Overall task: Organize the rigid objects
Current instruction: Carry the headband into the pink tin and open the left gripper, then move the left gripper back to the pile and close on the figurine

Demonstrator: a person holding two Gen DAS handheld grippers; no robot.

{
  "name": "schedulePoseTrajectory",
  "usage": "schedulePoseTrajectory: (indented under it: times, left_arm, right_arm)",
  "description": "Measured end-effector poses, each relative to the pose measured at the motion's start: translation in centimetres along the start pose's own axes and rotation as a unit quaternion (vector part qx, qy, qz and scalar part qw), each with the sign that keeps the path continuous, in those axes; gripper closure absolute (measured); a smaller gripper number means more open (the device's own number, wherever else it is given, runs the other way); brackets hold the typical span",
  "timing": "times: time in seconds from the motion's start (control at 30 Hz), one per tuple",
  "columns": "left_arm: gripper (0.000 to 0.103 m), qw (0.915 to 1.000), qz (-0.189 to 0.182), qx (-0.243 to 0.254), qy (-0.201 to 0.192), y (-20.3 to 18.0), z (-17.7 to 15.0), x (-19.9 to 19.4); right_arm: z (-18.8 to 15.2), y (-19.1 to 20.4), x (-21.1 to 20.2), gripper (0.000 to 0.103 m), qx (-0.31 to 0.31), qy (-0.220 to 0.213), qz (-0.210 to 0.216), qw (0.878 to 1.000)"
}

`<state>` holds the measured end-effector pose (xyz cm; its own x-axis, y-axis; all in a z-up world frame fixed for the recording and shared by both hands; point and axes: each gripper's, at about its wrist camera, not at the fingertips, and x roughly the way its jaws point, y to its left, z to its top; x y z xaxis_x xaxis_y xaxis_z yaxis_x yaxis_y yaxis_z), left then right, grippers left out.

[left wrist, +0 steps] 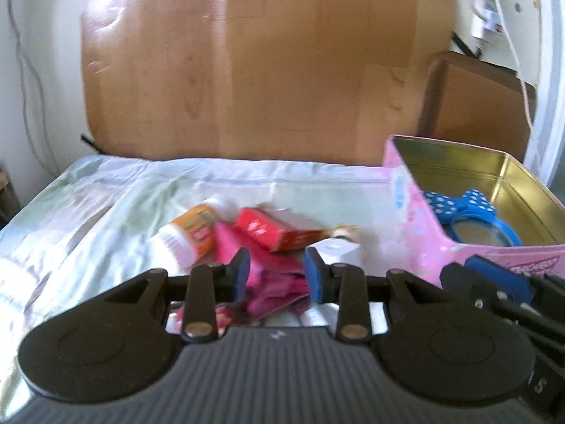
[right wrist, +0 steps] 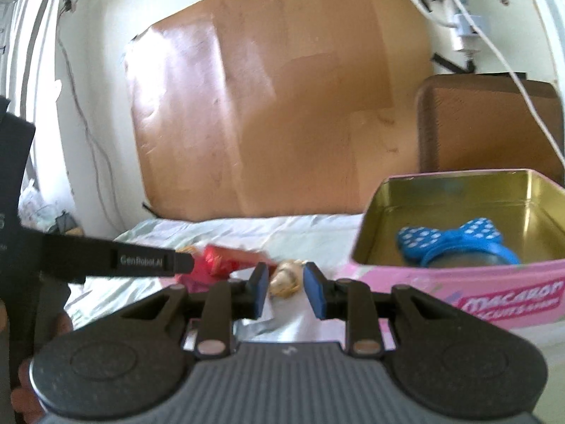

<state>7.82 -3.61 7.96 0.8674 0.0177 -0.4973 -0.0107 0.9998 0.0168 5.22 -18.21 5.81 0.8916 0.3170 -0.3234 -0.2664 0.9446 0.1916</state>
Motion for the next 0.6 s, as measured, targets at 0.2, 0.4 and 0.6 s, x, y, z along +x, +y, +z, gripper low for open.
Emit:
schedulePoseTrajectory:
  times: [0.2, 0.4, 0.6]
  left_arm:
    - [0.067, 0.9991, 0.017, -0.037, 0.007, 4.6, -1.5, 0.3]
    - [0.067, 0.993, 0.046, -0.106, 0.026, 11.1, -2.8, 1.0]
    - [0.067, 0.9914, 0.044, -0.121, 0.022, 13.0, -3.2, 0.7]
  right_arm:
    - [-1.1, 2.3, 0.9, 0.079, -0.017, 0.024, 0.014, 0.999]
    - [-1.9, 3.9, 2.0, 0.077, -0.037, 0.041, 0.026, 0.998]
    - [-2.8, 5.9, 3.6, 0.077, -0.056, 0.069, 0.049, 0.995]
